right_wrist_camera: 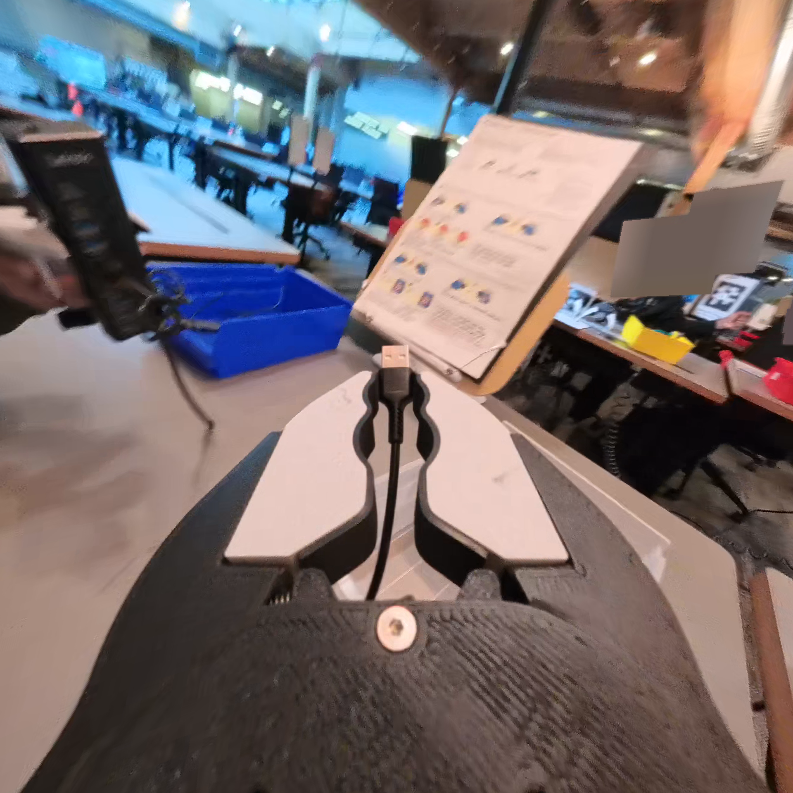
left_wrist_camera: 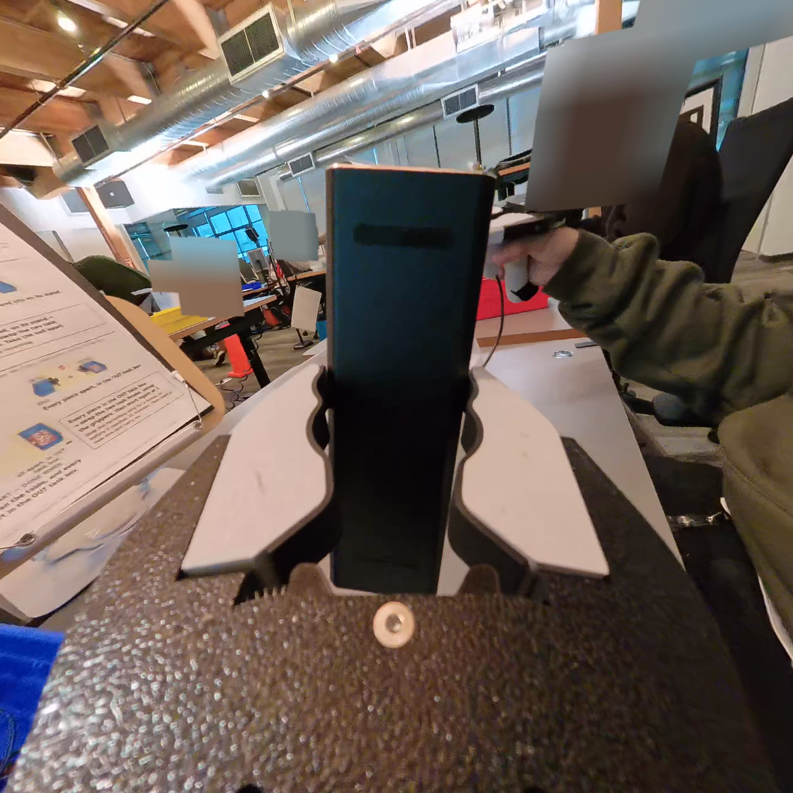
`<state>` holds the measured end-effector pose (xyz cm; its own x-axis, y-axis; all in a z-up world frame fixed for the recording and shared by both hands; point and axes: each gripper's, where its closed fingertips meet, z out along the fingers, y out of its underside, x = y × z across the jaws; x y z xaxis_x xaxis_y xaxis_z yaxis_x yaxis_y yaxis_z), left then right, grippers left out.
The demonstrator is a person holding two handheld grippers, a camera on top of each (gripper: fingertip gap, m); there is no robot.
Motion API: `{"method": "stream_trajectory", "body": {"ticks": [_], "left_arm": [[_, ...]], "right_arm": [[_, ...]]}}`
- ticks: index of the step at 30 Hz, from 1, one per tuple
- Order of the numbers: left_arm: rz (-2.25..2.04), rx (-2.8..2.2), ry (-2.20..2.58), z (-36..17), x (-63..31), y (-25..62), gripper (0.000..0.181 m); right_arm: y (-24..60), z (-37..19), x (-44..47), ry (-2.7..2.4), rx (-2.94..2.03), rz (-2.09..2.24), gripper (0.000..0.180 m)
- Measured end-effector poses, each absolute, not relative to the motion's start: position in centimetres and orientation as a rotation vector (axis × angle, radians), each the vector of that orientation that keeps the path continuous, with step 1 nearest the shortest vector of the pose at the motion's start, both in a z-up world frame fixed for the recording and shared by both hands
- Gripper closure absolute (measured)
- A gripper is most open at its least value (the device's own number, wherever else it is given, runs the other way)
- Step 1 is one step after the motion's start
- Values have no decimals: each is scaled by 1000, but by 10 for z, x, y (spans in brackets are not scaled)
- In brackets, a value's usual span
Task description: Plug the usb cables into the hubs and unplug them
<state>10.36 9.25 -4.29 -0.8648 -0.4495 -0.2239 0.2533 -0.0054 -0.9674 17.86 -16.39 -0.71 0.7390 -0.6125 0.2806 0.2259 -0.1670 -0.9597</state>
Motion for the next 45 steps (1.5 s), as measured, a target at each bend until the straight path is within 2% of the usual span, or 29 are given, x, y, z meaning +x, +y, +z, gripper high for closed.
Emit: {"method": "stream_trajectory", "body": {"ticks": [1, 7, 13, 16, 20, 24, 28, 31, 36, 39, 41, 45], "left_arm": [[-1922, -200, 1795, -42, 102, 93, 122], [-1957, -185, 1786, -38, 98, 93, 121], [-1961, -192, 1807, -43, 100, 90, 121], [-1987, -190, 1811, -45, 100, 88, 122], [-2000, -191, 1831, -50, 101, 84, 122], [-1987, -183, 1857, -54, 101, 81, 121], [-2024, -173, 1866, -56, 99, 75, 122], [-2014, -172, 1890, -60, 100, 71, 122], [-2015, -158, 1903, -61, 98, 67, 122], [-2018, -160, 1901, -61, 98, 67, 122], [-2016, -164, 1901, -61, 98, 68, 122], [-2038, -167, 1891, -60, 98, 70, 122]], "right_arm": [[-175, -4, 184, 348, -1531, -778, 165], [-232, -13, 221, 540, -1384, -991, 164], [-281, 21, 216, 639, -944, -1159, 165], [-309, 5, 229, 760, -780, -1189, 164], [-289, -47, 265, 840, -874, -1046, 165], [-246, -52, 268, 723, -951, -783, 165], [-224, -68, 274, 712, -1104, -713, 164], [-241, -85, 284, 800, -1192, -876, 164], [-249, -140, 292, 899, -1759, -1060, 165], [-261, -160, 293, 915, -2009, -1198, 150], [-263, -153, 293, 894, -1983, -1240, 146], [-258, -144, 276, 823, -2007, -1065, 135]]}}
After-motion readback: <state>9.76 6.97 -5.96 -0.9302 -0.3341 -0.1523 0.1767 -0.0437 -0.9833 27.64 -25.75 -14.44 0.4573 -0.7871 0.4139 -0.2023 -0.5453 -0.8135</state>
